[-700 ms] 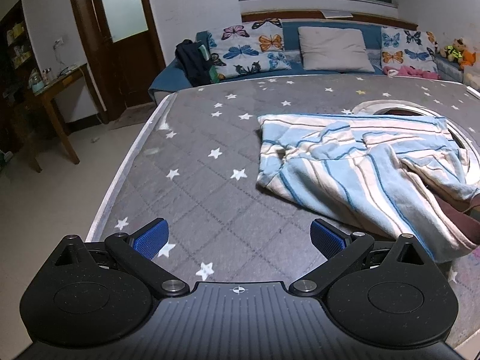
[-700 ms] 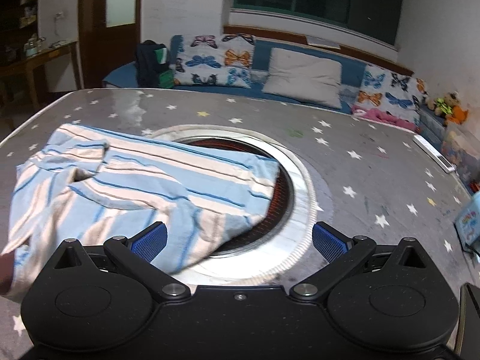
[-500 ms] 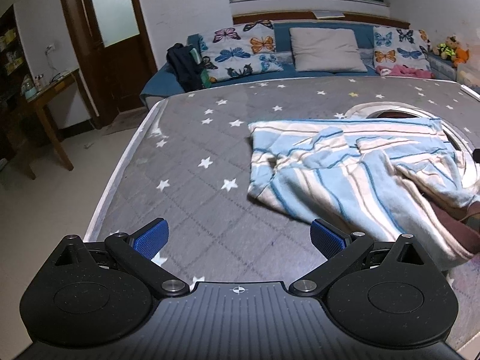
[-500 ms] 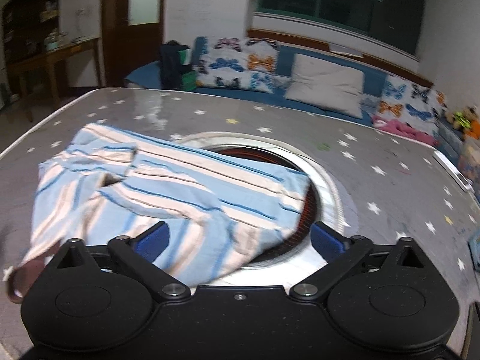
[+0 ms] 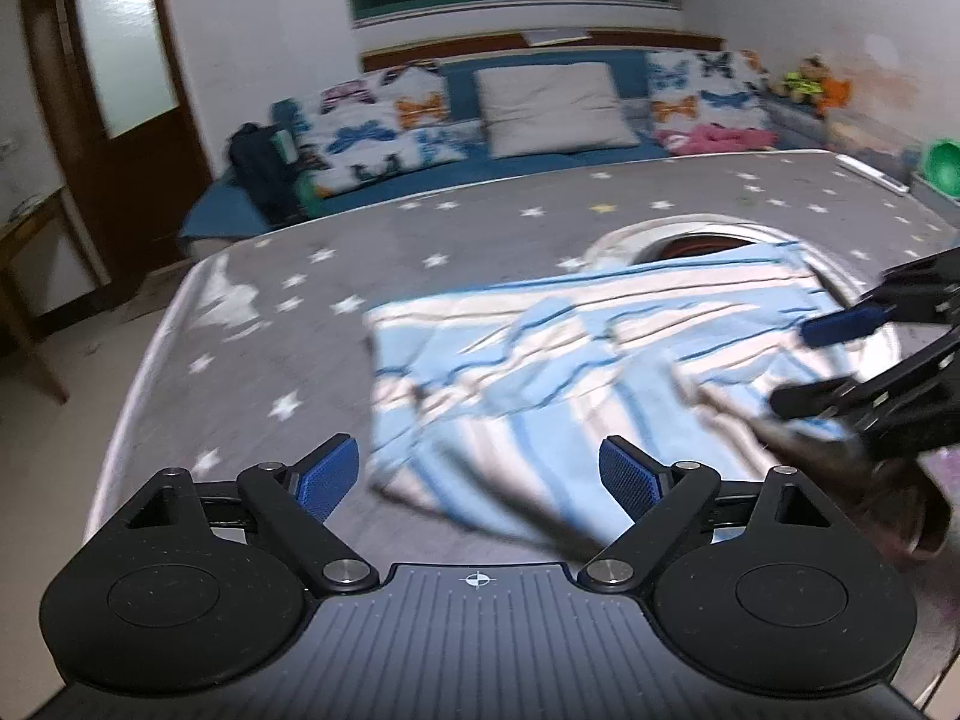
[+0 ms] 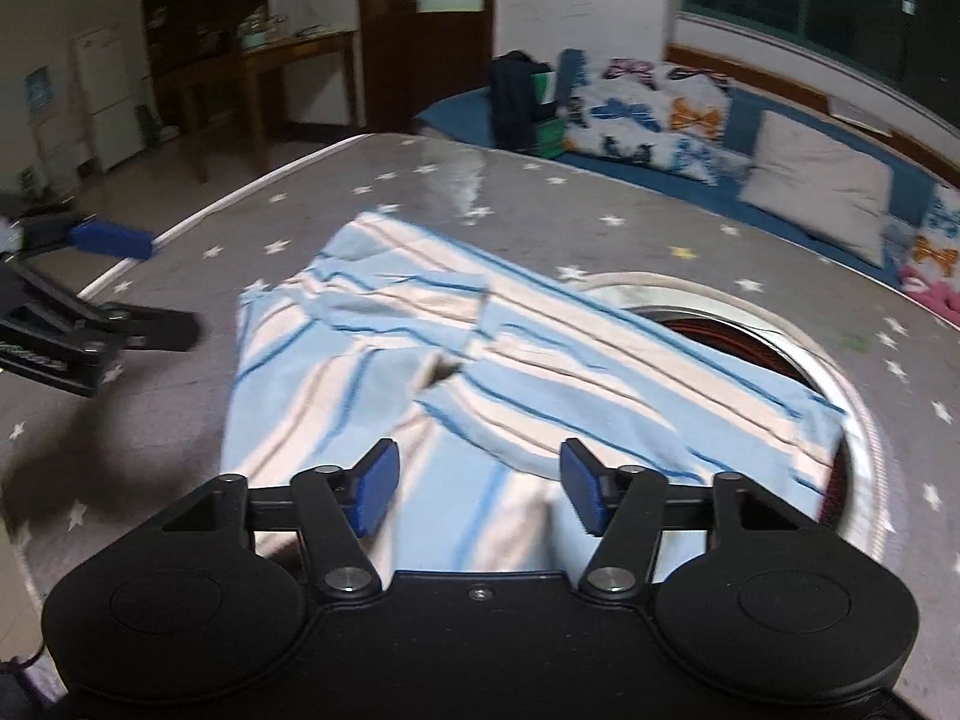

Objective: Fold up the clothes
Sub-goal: 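Grasp the striped tank top edge with the left gripper while the right gripper hovers, then grasp the shirt hem with the right gripper while the left gripper holds its edge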

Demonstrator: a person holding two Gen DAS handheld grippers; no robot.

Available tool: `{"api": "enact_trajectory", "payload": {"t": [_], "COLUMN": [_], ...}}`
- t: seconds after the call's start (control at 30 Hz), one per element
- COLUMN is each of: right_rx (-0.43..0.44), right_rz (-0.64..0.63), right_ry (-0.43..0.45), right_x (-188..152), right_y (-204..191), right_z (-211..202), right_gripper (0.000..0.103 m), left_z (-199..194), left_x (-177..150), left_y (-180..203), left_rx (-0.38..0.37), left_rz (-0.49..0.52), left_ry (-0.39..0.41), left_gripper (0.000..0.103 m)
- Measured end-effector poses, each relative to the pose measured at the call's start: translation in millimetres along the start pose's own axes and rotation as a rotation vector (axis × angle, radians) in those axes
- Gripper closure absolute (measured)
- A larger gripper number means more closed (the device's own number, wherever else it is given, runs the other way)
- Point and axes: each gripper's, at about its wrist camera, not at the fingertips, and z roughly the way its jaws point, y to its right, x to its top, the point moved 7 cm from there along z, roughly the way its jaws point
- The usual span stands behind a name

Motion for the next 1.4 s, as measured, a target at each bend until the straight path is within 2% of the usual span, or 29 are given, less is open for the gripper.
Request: {"api": "enact_trajectory", "payload": {"t": [0.13, 0.2, 0.43, 0.57, 0.6, 0.67, 0.73, 0.77, 0.8, 0.83, 0.93, 1.1, 1.3, 1.4], "right_rx": [0.029, 0.143, 0.168, 0.18, 0.181, 0.181, 0.18, 0.178, 0.176, 0.173, 0.167, 0.158, 0.155, 0.158], "right_rz": [0.01, -0.054, -0.061, -0.07, -0.071, -0.074, -0.071, -0.07, -0.07, -0.07, -0.068, -0.078, -0.094, -0.088], "right_ry": [-0.012, 0.001, -0.007, -0.015, -0.015, -0.017, -0.017, -0.016, -0.015, -0.013, -0.008, 0.0, -0.002, -0.019], "right_x": [11, -5, -11, -10, -10, -9, -10, -11, -11, -12, -13, -7, -2, -2], "right_y": [-34, 11, 5, 17, 17, 15, 17, 17, 19, 20, 24, 11, 4, 2], "right_z": [19, -3, 3, 7, 7, 8, 9, 9, 9, 9, 8, 4, 11, 20], "right_gripper": [0.047, 0.047, 0.047, 0.047, 0.047, 0.047, 0.047, 0.047, 0.047, 0.047, 0.047, 0.047, 0.047, 0.047], "left_z": [22, 36, 76, 89, 93, 100, 103, 102, 100, 98, 93, 57, 0, -14], "left_x": [13, 18, 29, 32, 32, 30, 27, 26, 25, 24, 20, 15, -11, -30], "left_y": [19, 28, 47, 50, 50, 48, 46, 44, 42, 40, 33, 15, -17, -30], "left_rx": [-0.073, -0.106, -0.163, -0.188, -0.195, -0.201, -0.213, -0.223, -0.234, -0.244, -0.274, -0.258, -0.188, -0.175], "left_rz": [0.011, 0.014, 0.003, -0.018, -0.03, -0.047, -0.068, -0.084, -0.1, -0.116, -0.164, -0.206, -0.251, -0.277], "left_ry": [-0.013, -0.026, -0.091, -0.111, -0.116, -0.138, -0.154, -0.15, -0.146, -0.142, -0.129, -0.058, 0.03, 0.022], "left_gripper": [0.016, 0.016, 0.016, 0.016, 0.02, 0.034, 0.059, 0.063, 0.074, 0.089, 0.093, 0.094, 0.095, 0.095]}}
